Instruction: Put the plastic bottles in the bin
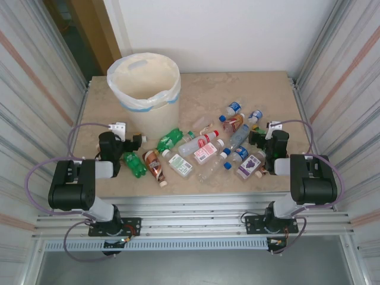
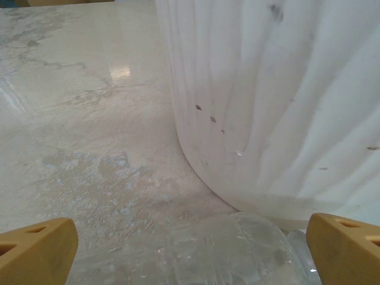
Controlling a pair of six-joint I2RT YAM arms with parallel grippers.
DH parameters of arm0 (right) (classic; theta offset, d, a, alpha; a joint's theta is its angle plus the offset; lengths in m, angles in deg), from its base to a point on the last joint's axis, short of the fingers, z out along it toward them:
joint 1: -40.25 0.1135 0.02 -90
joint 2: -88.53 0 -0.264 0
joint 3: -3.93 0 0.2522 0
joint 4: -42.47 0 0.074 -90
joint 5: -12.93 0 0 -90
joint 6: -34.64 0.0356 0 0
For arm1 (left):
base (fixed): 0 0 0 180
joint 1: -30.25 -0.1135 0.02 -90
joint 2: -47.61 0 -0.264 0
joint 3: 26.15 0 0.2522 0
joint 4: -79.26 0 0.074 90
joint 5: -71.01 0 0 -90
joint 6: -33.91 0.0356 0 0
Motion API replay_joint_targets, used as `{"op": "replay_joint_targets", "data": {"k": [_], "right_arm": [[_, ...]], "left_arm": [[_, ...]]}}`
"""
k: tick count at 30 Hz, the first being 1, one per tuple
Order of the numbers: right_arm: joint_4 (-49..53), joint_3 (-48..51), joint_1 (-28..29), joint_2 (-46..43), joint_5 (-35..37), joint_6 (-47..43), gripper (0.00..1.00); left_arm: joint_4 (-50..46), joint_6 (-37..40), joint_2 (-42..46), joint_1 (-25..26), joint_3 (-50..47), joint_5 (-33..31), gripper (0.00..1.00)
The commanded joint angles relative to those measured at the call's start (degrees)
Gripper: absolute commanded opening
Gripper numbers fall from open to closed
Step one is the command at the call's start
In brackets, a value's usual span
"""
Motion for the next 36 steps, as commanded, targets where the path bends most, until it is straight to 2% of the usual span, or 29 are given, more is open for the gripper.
{"op": "replay_joint_targets", "data": {"k": [1, 31, 36], "right_arm": [[-0.5, -0.9, 0.2, 0.2, 1.0, 0.2, 0.98], [-0.7, -0.6, 0.1, 0.0, 0.9, 0.2, 0.98], [2.2, -1.9, -0.2, -0.9, 0.3, 0.5, 0.98]], "left_arm": [[0.4, -0.1, -0.2, 0.5, 0.8, -0.7, 0.99], [0.5, -0.4, -0.1, 0.2, 0.7, -0.4, 0.99], [-0.5, -2.5, 1.5, -1.1, 0.7, -1.4, 0.99]]}}
